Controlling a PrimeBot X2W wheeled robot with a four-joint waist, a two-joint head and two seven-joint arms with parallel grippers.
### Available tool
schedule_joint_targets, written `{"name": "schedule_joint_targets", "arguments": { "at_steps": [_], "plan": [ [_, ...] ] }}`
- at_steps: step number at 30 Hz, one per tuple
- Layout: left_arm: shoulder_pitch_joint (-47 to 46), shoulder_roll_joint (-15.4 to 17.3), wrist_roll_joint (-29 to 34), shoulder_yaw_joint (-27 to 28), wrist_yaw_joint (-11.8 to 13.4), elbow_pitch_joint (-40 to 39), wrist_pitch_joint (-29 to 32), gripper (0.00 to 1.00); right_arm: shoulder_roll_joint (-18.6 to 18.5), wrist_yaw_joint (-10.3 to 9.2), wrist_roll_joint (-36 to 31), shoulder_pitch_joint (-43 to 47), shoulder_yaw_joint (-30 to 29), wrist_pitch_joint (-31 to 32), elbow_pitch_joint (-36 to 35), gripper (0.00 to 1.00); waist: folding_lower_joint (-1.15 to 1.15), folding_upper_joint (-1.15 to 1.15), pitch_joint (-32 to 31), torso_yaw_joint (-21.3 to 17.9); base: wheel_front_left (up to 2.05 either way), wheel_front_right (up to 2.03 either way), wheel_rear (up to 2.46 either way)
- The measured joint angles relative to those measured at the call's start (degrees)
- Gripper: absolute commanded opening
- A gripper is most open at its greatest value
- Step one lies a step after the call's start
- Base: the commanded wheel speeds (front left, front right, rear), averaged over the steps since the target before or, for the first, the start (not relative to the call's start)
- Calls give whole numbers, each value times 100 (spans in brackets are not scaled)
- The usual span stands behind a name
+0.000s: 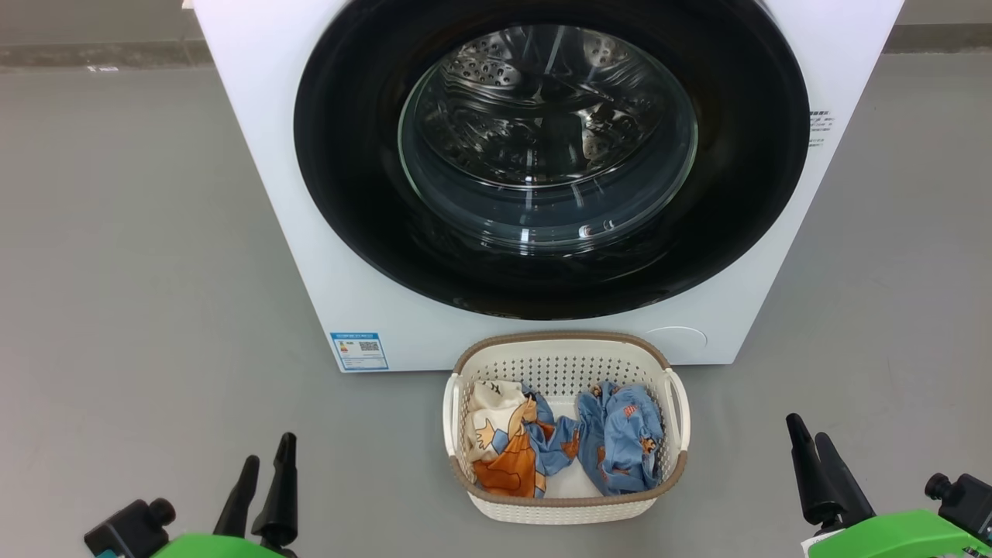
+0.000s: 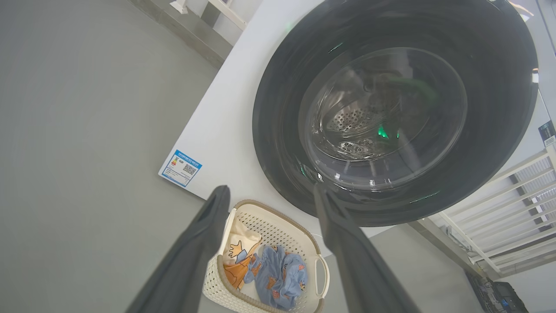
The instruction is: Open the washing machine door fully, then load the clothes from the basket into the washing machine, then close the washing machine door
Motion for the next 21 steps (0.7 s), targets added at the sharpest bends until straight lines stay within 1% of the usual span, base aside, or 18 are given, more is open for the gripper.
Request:
{"name": "schedule_joint_targets", "arguments": {
  "at_steps": [21],
  "plan": [
    [0, 27, 1348, -201, -2, -96, -325, 100, -94, 0, -1207, 109, 137, -348, -67, 100, 0, 0, 60, 28, 0, 0, 0]
  ]
}}
